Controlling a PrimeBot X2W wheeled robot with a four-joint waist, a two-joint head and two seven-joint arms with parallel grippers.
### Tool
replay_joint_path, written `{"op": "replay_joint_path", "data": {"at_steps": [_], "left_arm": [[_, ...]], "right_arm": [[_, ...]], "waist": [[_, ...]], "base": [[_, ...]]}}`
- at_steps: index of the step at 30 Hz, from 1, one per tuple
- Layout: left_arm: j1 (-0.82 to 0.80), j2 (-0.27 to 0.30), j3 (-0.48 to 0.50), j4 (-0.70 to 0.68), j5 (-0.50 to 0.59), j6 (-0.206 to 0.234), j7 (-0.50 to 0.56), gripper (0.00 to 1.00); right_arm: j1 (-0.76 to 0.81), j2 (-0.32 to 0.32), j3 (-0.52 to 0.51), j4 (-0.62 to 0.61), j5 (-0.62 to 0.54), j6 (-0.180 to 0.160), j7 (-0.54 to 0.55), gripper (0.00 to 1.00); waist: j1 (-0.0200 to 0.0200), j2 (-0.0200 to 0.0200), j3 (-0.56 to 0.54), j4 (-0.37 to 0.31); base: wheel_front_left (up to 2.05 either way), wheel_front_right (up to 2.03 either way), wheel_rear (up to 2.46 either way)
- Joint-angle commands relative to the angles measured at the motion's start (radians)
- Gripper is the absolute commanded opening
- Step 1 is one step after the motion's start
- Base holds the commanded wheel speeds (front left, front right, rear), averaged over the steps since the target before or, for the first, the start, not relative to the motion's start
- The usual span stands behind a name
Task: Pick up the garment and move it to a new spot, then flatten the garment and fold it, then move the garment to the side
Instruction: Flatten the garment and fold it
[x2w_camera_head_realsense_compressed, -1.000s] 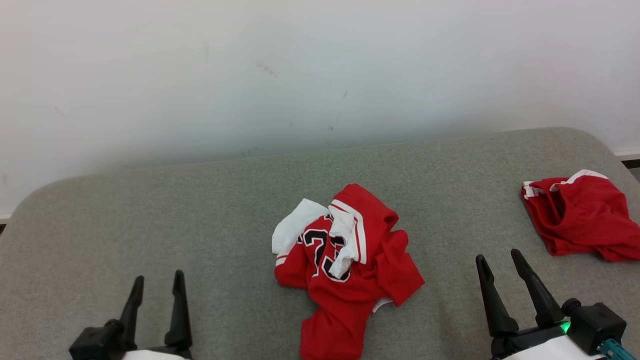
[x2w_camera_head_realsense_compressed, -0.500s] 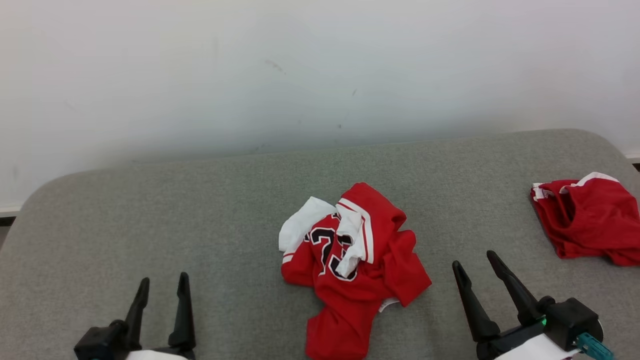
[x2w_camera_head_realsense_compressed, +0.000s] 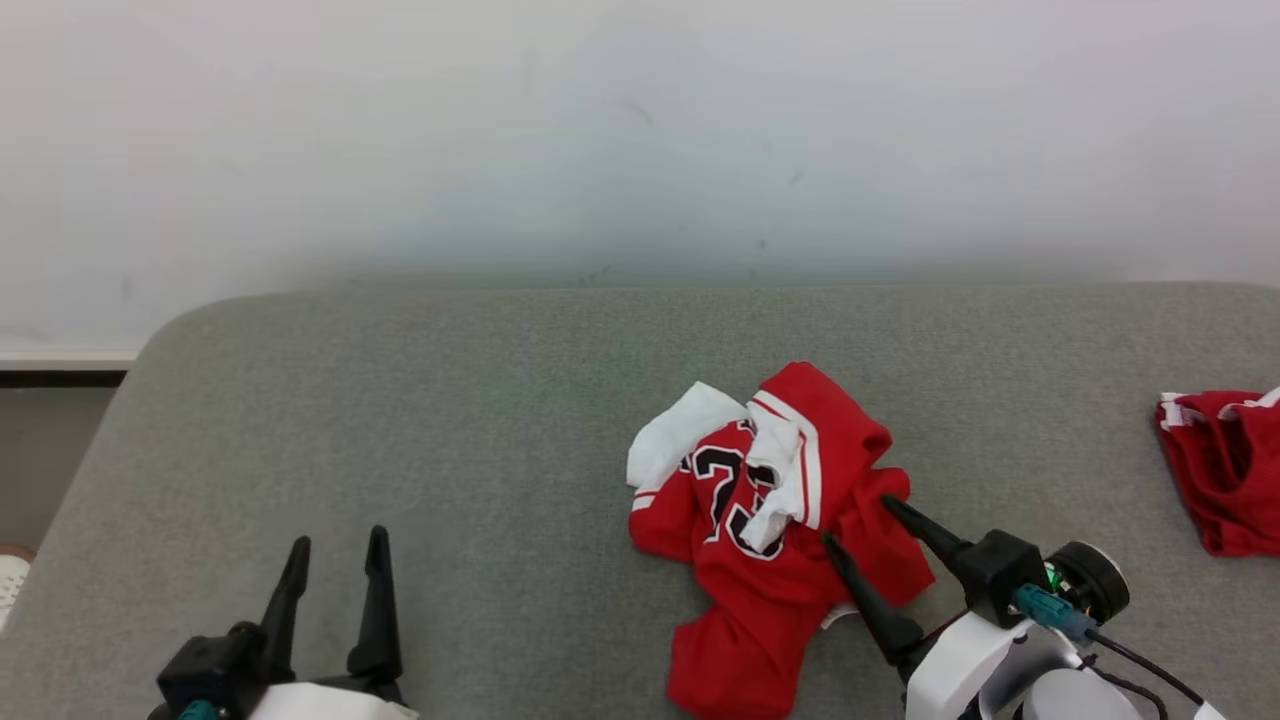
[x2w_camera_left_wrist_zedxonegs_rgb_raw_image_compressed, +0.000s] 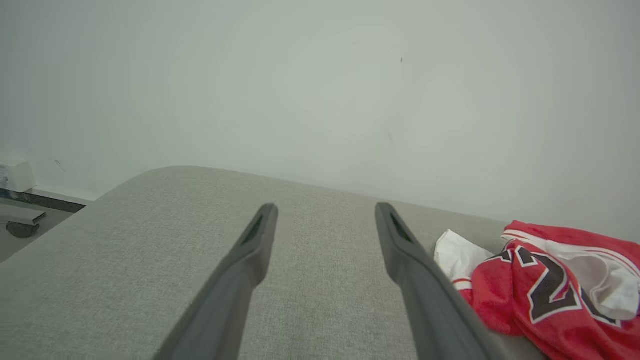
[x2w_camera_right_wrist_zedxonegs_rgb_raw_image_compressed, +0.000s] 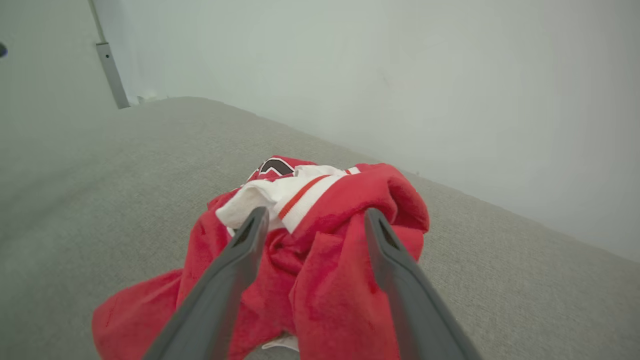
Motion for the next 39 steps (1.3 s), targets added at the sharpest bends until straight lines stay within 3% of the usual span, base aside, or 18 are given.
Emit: {"op": "replay_joint_path", "data": {"at_steps": [1, 18, 19, 20, 21, 30, 39], "left_arm": [[-0.008, 0.001, 0.002, 0.001, 0.008, -0.001, 0.0, 1.0], [-0.03, -0.001, -0.017, 0.011, -0.021, 0.004, 0.0, 1.0], [-0.027, -0.001, -0.018, 0.013, -0.023, 0.006, 0.0, 1.0], [-0.027, -0.001, -0.018, 0.013, -0.023, 0.006, 0.0, 1.0], [-0.025, -0.001, -0.017, 0.014, -0.023, 0.006, 0.0, 1.0], [-0.009, -0.001, -0.004, 0.015, -0.003, 0.004, 0.0, 1.0], [-0.01, -0.001, 0.006, 0.015, 0.017, -0.012, 0.0, 1.0]], "right_arm": [[-0.028, -0.01, 0.012, 0.022, -0.024, -0.002, 0.007, 1.0], [-0.148, 0.018, 0.041, 0.217, -0.13, -0.002, 0.029, 1.0], [-0.158, 0.022, 0.033, 0.234, -0.124, -0.002, 0.02, 0.27], [-0.158, 0.022, 0.033, 0.234, -0.124, -0.002, 0.02, 0.27], [-0.162, 0.024, 0.026, 0.24, -0.119, -0.002, 0.017, 0.0], [-0.18, 0.021, -0.03, 0.236, -0.073, -0.002, -0.045, 0.0], [-0.145, -0.057, -0.19, 0.187, 0.0, -0.002, -0.058, 0.0]], "waist": [[0.0, 0.0, 0.01, 0.029], [0.0, 0.0, 0.051, 0.136], [0.0, 0.0, 0.049, 0.14], [0.0, 0.0, 0.049, 0.14], [0.0, 0.0, 0.048, 0.141], [0.0, 0.0, 0.033, 0.092], [0.0, 0.0, 0.037, -0.004]], "base": [[0.0, 0.0, 0.0], [0.0, 0.0, 0.0], [0.0, 0.0, 0.0], [0.0, 0.0, 0.0], [0.0, 0.0, 0.0], [0.0, 0.0, 0.0], [0.0, 0.0, 0.0]]}}
